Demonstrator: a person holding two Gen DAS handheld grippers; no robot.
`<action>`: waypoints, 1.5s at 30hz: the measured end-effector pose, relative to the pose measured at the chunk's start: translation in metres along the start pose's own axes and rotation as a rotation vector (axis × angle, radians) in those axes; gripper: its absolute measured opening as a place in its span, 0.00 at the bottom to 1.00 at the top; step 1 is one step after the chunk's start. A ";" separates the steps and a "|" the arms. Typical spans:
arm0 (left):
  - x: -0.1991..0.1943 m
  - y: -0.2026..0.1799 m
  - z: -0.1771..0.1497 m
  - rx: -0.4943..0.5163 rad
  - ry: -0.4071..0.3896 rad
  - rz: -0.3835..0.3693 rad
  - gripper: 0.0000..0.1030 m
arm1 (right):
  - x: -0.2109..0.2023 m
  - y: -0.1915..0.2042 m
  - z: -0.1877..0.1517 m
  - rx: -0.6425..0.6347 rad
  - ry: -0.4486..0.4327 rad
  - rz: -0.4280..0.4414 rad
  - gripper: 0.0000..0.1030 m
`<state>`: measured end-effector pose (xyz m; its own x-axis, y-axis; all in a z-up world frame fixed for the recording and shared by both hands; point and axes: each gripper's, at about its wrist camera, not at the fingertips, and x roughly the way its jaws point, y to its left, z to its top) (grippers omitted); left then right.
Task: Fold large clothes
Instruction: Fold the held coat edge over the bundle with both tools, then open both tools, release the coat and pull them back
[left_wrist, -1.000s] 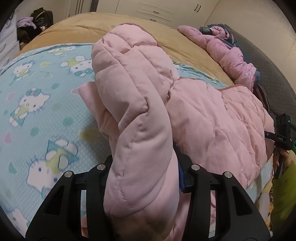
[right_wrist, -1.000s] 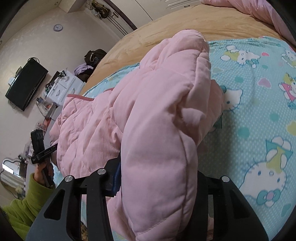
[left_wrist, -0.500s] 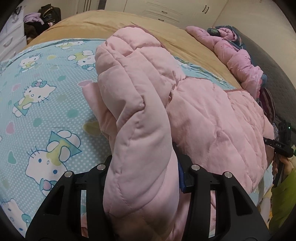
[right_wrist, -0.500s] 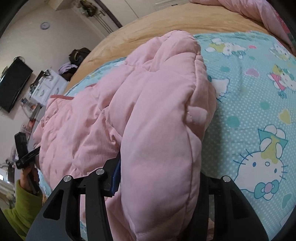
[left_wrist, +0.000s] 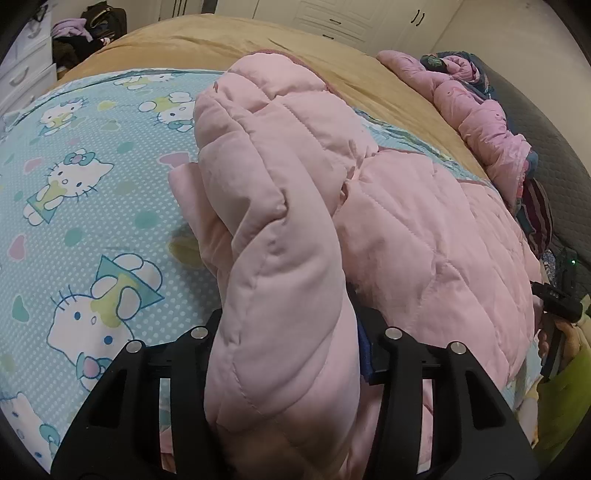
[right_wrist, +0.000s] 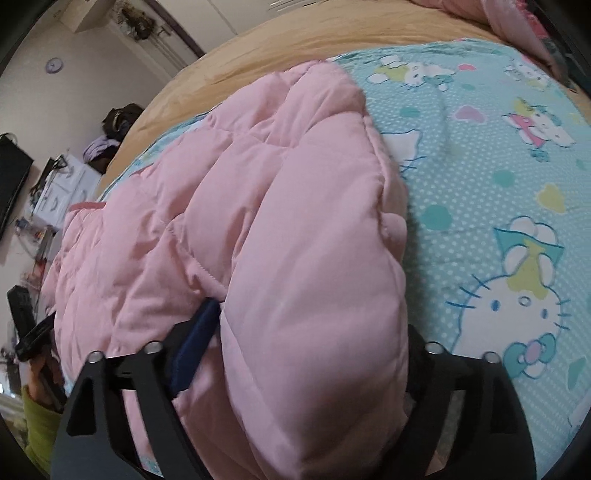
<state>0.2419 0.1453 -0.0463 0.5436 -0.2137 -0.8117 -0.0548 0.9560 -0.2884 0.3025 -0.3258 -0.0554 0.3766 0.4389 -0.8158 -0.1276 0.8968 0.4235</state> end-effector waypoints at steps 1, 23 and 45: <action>0.000 0.000 0.000 0.000 0.000 0.003 0.41 | -0.002 0.002 -0.001 -0.009 -0.006 -0.011 0.84; -0.062 -0.013 -0.002 0.022 -0.154 0.192 0.91 | -0.093 0.043 -0.038 -0.169 -0.288 -0.181 0.96; -0.154 -0.083 -0.096 0.135 -0.381 0.163 0.91 | -0.179 0.118 -0.150 -0.307 -0.514 -0.104 0.96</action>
<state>0.0825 0.0795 0.0535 0.8085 0.0078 -0.5884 -0.0697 0.9942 -0.0825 0.0823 -0.2898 0.0817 0.7866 0.3335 -0.5197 -0.2963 0.9422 0.1563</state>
